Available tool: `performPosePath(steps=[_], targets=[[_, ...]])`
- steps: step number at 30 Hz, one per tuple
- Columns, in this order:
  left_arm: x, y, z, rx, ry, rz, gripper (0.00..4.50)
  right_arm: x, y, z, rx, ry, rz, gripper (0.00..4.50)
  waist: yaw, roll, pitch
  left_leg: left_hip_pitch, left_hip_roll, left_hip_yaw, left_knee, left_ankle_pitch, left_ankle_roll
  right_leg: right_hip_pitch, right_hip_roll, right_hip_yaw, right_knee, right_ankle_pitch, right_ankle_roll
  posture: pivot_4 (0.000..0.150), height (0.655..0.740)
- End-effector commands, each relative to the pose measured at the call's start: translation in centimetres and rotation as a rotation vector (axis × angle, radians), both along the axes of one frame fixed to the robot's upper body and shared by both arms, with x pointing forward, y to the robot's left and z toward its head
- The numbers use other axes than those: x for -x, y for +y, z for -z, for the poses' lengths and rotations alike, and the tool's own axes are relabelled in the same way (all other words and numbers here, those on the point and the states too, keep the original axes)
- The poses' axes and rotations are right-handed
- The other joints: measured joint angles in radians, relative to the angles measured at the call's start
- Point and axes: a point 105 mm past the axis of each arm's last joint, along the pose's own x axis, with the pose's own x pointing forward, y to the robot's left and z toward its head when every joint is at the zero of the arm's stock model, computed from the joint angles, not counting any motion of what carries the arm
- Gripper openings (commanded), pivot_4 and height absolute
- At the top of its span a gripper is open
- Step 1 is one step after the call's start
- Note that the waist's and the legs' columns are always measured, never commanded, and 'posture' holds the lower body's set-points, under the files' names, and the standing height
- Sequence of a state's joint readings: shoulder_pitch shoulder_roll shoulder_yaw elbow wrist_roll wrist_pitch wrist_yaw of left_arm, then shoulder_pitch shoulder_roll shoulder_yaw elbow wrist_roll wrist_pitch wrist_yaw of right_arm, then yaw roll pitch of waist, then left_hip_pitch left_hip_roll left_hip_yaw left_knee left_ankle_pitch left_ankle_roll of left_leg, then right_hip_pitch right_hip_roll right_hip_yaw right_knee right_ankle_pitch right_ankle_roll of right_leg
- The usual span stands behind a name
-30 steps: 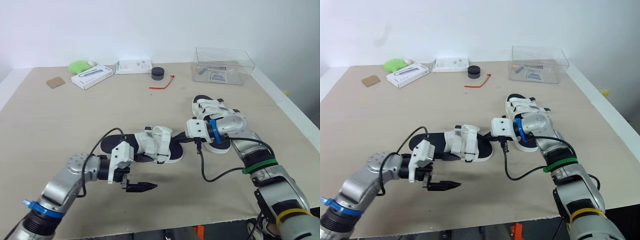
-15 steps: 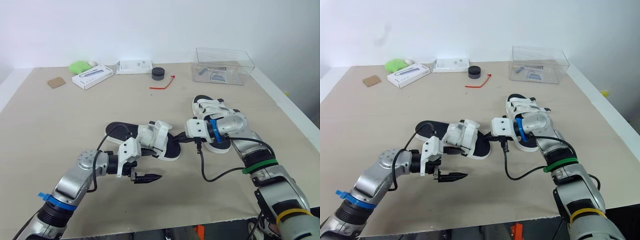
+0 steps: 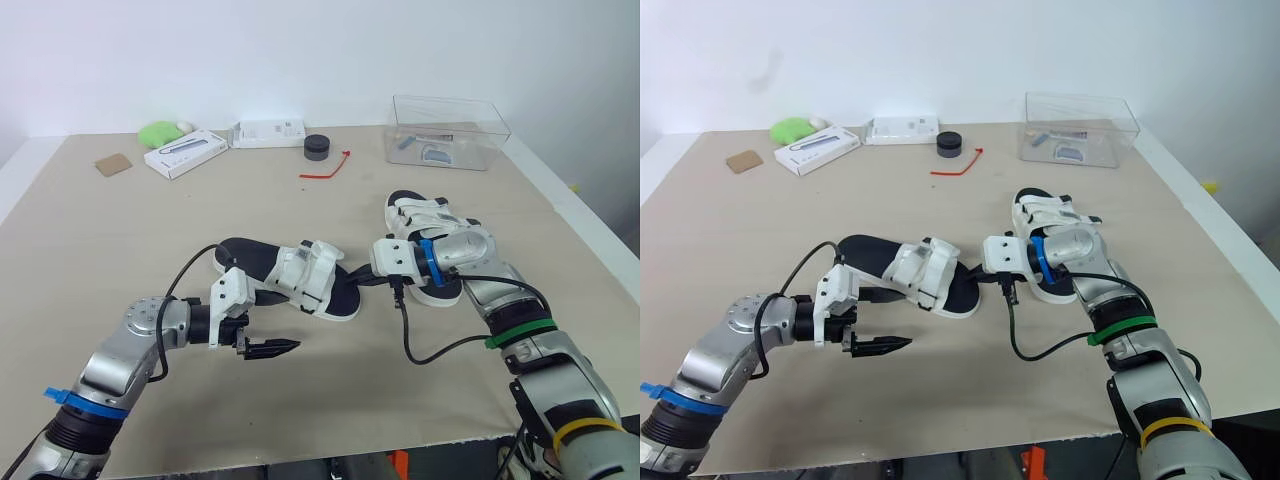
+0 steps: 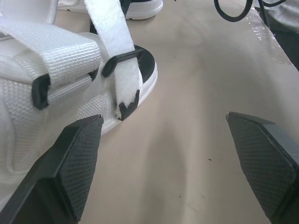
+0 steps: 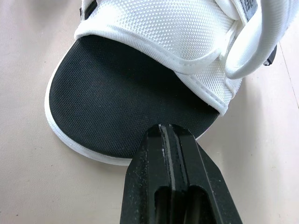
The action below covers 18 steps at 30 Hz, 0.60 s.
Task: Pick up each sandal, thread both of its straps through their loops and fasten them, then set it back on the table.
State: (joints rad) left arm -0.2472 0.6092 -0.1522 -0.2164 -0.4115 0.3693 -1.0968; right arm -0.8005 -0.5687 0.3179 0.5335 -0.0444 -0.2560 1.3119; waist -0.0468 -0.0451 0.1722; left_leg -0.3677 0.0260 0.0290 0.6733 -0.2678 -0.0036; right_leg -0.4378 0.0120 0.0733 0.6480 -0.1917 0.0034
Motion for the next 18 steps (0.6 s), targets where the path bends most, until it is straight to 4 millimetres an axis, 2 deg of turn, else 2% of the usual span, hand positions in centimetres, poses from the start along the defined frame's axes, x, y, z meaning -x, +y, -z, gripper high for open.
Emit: performPosePath(steps=[1,11,18], targets=[[0.5,-1.0,-0.4,0.013,-0.026,0.049,4.35,0.0,-0.3,0.8,0.045,0.025,0.007,0.00,0.000,0.000,0.000,0.000,0.000,0.000,0.000,0.000,0.000,0.000,0.000,0.000,0.000,0.000,0.000,0.150,0.7400],[-0.4,-2.4,0.1,0.013,-0.042,0.051,4.35,0.1,-0.6,0.8,0.049,0.025,0.010,0.00,0.000,0.000,0.000,0.000,0.000,0.000,0.000,0.000,0.000,0.000,0.000,0.000,0.000,0.000,0.000,0.150,0.7400],[-1.0,-1.6,-0.9,0.032,-0.082,0.036,4.35,0.0,-1.0,0.7,0.053,0.023,0.020,0.00,0.000,0.000,0.000,0.000,-0.001,0.000,0.000,0.000,0.001,0.000,-0.001,0.001,0.000,0.001,0.001,0.150,0.7400]])
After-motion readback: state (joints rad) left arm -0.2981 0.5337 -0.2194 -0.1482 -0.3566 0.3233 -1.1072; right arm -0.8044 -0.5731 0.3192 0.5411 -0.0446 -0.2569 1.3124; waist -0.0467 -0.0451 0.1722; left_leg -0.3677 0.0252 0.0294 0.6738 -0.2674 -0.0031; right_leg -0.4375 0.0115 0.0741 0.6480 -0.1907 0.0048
